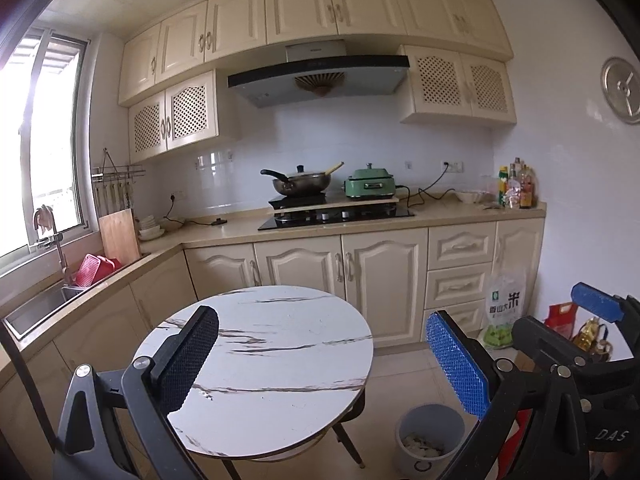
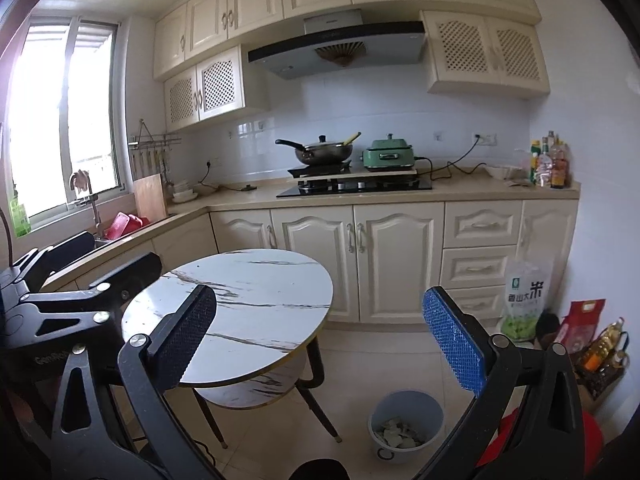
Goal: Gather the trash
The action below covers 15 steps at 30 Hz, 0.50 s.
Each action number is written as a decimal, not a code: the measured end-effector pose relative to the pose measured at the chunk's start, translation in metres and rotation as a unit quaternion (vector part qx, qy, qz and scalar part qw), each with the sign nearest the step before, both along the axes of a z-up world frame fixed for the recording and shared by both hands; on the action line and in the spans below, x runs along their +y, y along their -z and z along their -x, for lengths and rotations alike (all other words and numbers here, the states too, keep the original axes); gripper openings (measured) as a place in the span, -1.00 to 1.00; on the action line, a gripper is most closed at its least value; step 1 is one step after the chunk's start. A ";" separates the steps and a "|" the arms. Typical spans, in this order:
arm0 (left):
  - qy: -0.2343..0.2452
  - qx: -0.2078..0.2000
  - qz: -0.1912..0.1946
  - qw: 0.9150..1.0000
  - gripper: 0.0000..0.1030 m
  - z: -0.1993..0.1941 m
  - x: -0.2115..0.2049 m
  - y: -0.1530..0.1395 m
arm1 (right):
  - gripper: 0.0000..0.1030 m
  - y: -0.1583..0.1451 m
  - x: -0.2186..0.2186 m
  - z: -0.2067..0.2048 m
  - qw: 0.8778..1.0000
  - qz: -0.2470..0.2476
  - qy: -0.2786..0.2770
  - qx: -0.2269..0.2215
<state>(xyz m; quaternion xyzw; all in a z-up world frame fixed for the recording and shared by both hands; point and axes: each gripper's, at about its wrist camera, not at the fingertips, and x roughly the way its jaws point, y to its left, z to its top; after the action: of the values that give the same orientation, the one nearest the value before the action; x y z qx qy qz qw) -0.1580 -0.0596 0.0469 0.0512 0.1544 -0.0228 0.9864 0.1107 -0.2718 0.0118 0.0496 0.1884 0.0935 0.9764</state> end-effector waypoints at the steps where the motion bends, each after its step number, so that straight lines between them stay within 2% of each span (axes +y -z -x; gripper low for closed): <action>1: 0.001 0.002 0.000 1.000 0.99 -0.003 0.000 -0.001 | 1.00 0.000 -0.001 0.000 1.000 -0.001 0.003 -0.001; 15: 0.003 -0.004 0.003 1.000 0.99 -0.009 0.010 0.000 | 1.00 -0.005 -0.004 0.001 1.000 -0.002 0.013 -0.009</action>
<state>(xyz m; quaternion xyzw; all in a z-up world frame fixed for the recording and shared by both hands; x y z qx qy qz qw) -0.1485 -0.0499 0.0466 0.0491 0.1505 -0.0261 0.9870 0.1094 -0.2759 0.0164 0.0530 0.1793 0.0820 0.9789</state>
